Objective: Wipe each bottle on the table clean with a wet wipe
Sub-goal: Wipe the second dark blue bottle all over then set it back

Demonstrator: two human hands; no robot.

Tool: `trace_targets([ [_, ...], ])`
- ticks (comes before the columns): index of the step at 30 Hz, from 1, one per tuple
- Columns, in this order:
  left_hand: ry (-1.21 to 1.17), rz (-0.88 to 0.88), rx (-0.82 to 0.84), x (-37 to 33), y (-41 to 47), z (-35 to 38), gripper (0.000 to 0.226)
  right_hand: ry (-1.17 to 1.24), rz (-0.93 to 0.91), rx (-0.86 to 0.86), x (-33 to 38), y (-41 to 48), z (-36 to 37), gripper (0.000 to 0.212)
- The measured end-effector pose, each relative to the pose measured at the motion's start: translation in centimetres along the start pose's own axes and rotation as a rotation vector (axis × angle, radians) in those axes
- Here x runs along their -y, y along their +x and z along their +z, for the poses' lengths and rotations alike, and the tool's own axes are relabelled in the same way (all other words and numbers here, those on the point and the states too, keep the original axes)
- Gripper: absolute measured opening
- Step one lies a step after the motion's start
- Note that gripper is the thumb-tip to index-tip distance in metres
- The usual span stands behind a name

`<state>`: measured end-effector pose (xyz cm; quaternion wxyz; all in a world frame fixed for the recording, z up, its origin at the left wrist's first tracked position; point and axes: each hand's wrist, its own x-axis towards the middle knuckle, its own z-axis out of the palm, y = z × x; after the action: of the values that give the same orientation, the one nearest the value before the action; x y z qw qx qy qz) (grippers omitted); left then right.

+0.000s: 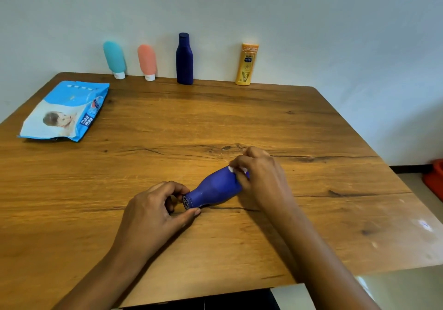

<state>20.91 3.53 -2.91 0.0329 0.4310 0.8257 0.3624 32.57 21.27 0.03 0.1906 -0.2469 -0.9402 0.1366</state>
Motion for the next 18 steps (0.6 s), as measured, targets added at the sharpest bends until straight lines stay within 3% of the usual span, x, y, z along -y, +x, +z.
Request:
trace_targets([
  [7, -0.101, -0.066, 0.021, -0.1, 0.2, -0.5, 0.039, 0.082, -0.364, 0.112, 4.6, -3.9, 1.5, 0.025],
  [12, -0.041, -0.107, 0.047, -0.5, 0.3, -0.4, 0.039, 0.041, -0.198, 0.014, 2.2, -3.5, 1.3, 0.03],
  [18, -0.107, -0.095, 0.053, -0.3, 0.2, -0.5, 0.031, -0.029, -0.368, 0.109, 3.7, -4.5, 1.5, 0.025],
])
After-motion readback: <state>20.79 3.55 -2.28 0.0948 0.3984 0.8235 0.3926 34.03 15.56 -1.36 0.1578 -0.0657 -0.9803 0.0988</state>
